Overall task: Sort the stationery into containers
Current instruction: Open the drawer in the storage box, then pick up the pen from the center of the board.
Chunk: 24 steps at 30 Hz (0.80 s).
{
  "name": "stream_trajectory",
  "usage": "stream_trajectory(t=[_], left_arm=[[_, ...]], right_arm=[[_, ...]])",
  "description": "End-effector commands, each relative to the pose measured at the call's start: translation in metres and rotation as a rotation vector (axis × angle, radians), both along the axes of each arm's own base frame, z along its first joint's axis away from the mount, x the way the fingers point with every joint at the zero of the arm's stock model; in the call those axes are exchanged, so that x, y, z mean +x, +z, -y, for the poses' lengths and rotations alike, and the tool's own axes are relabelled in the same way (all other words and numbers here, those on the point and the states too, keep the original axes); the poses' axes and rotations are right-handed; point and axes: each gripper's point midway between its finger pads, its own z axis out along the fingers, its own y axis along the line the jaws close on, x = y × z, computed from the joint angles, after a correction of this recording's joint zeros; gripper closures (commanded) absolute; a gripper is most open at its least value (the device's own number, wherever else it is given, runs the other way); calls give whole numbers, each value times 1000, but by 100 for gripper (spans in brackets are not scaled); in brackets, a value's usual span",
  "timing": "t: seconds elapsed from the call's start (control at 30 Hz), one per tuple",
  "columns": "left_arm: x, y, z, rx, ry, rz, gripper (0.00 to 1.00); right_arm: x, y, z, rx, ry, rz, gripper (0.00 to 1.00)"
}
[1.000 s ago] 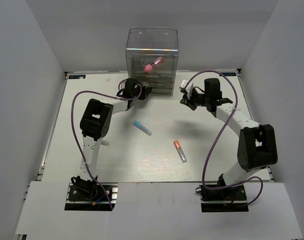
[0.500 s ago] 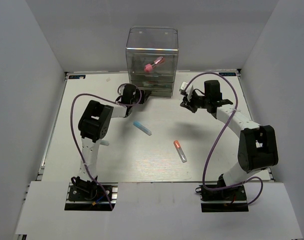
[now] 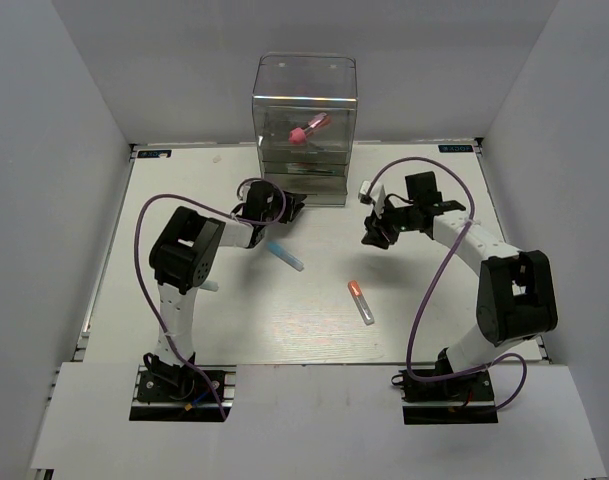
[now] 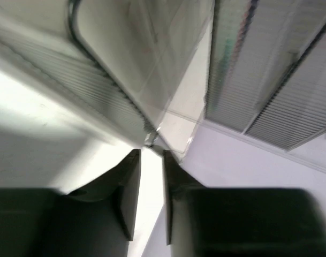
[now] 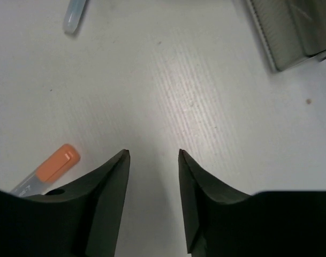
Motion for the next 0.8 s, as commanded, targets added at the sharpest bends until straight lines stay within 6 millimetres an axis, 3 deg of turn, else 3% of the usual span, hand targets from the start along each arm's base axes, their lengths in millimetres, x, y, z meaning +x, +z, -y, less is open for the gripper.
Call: stream_trajectory(t=[0.0,0.13,0.27,0.33,0.6,0.77], left_arm=[[-13,8,6,27,-65,19,58],[-9,17,4,31,-72,45,51],[-18,23,4,22,-93,68,50],[-21,35,2,42,-106,104,45],[-49,59,-7,157,-194,185,45],[-64,88,-15,311,-262,303,45]], right_arm=[[-23,-3,-5,-5,37,-121,51],[-36,-10,-8,-16,51,-150,39],[-43,-14,-12,-25,55,-169,10],[-44,-16,-11,-28,40,-171,10],[-27,-6,-12,-22,0,-101,10],[-14,6,-4,-46,-44,29,10]])
